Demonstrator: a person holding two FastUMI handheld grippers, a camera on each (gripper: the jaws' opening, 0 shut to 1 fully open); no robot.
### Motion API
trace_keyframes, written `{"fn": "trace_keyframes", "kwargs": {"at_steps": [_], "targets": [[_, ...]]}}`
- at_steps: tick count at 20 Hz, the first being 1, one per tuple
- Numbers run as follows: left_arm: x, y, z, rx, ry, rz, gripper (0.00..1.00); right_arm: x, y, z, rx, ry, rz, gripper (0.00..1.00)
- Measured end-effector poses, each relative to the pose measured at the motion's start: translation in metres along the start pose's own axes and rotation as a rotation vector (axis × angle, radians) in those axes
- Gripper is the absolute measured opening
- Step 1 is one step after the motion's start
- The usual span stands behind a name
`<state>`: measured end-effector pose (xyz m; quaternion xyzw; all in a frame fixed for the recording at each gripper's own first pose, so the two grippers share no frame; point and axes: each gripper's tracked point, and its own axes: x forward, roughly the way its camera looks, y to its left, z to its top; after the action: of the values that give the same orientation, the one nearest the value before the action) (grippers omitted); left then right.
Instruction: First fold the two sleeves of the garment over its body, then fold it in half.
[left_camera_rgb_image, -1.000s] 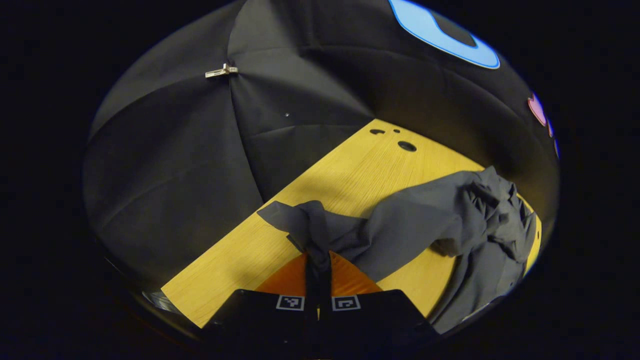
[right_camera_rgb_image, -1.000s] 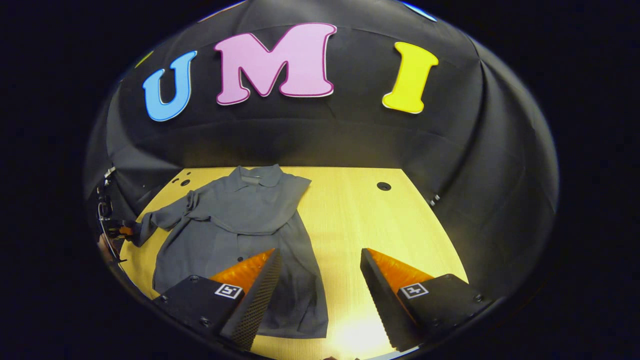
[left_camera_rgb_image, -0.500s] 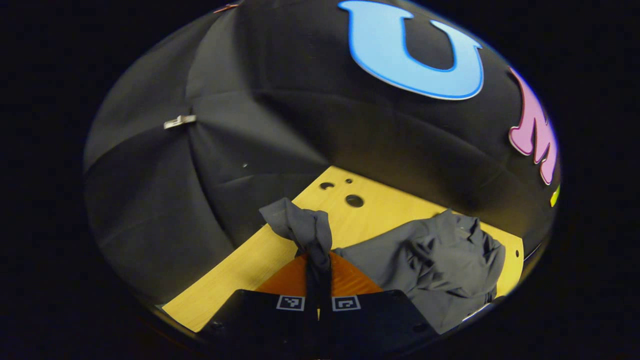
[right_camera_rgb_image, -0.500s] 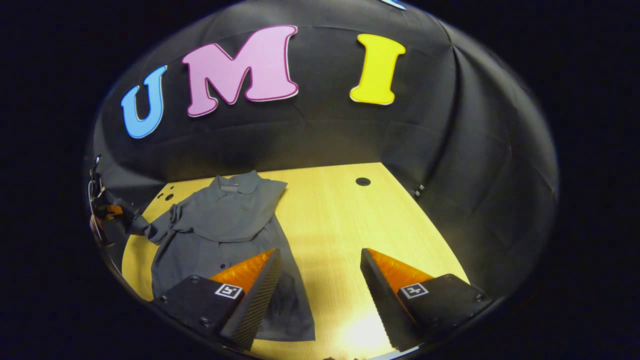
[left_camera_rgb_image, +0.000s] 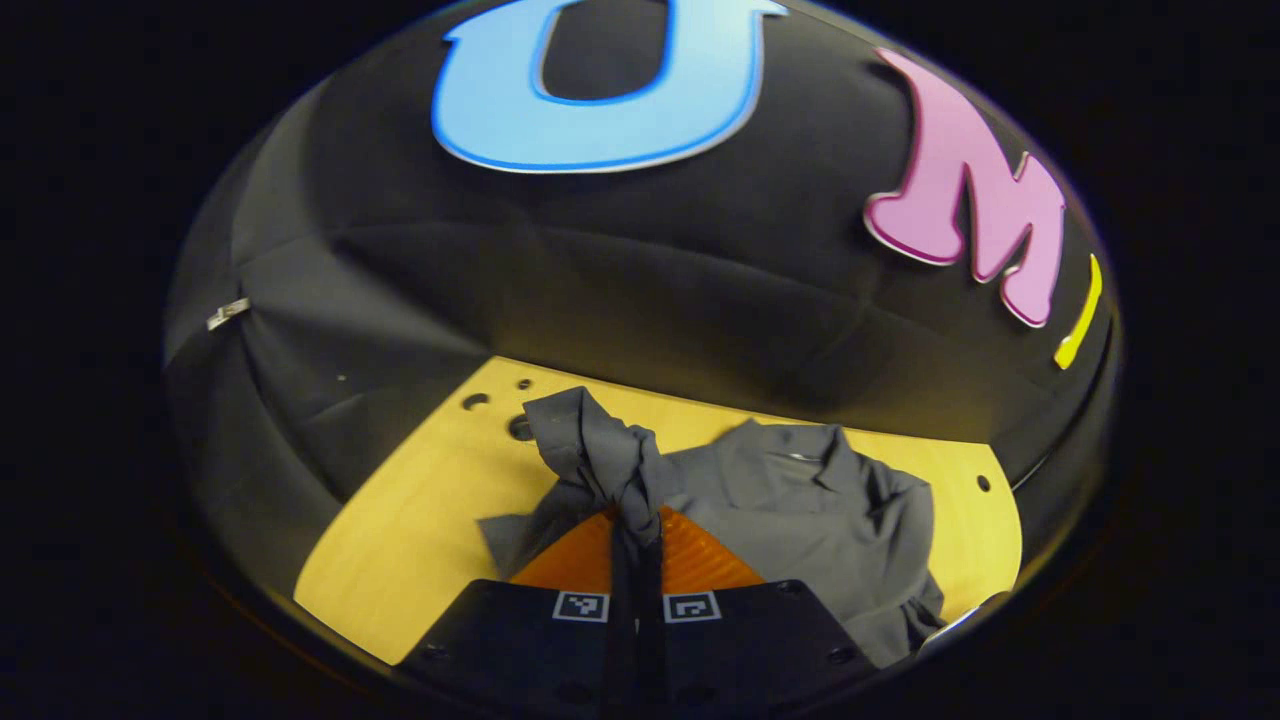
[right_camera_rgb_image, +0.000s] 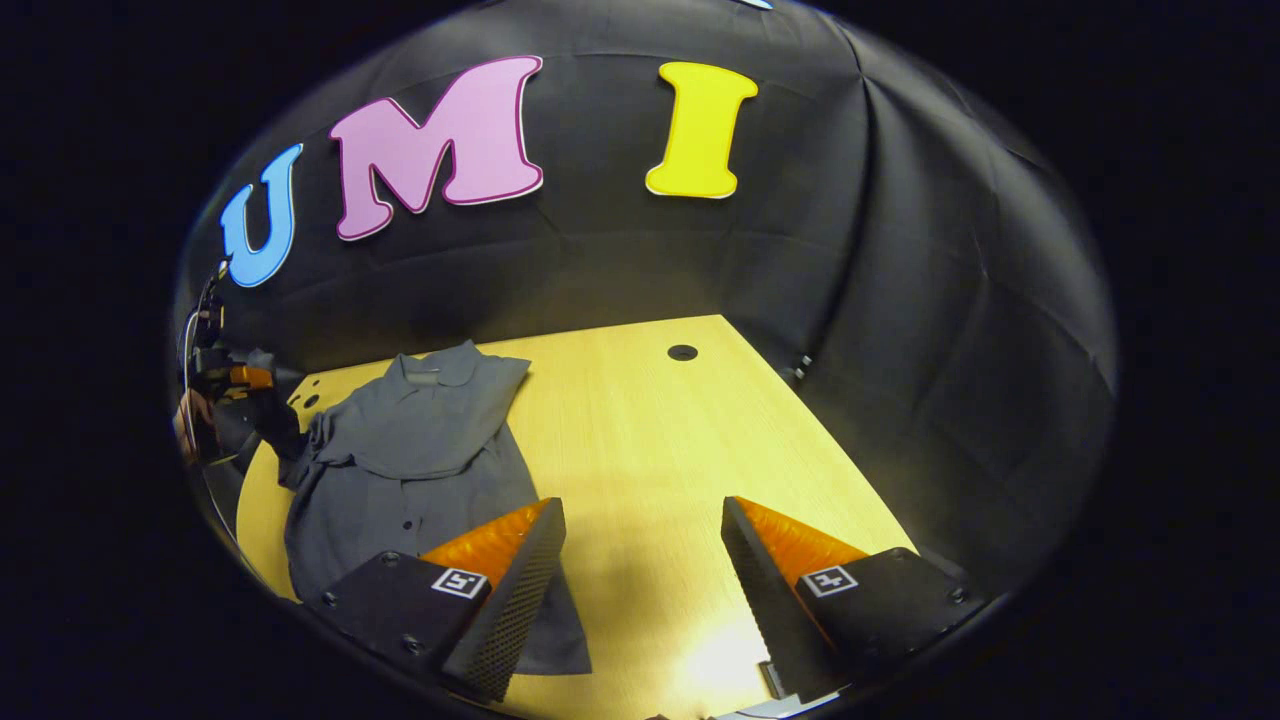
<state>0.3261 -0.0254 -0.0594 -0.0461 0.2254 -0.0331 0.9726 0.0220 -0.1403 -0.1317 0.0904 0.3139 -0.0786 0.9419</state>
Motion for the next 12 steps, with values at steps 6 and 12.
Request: {"fn": "trace_keyframes", "kwargs": {"at_steps": [6,12], "targets": [[0.020,-0.128,-0.014,0.132,0.019,-0.181,0.05,-0.005,-0.007,-0.010,0.024,0.010,-0.007,0.98],[0.028,-0.228,-0.041,0.192,0.064,-0.368,0.05,-0.004,-0.007,-0.021,0.014,0.034,0.008,0.98]]}}
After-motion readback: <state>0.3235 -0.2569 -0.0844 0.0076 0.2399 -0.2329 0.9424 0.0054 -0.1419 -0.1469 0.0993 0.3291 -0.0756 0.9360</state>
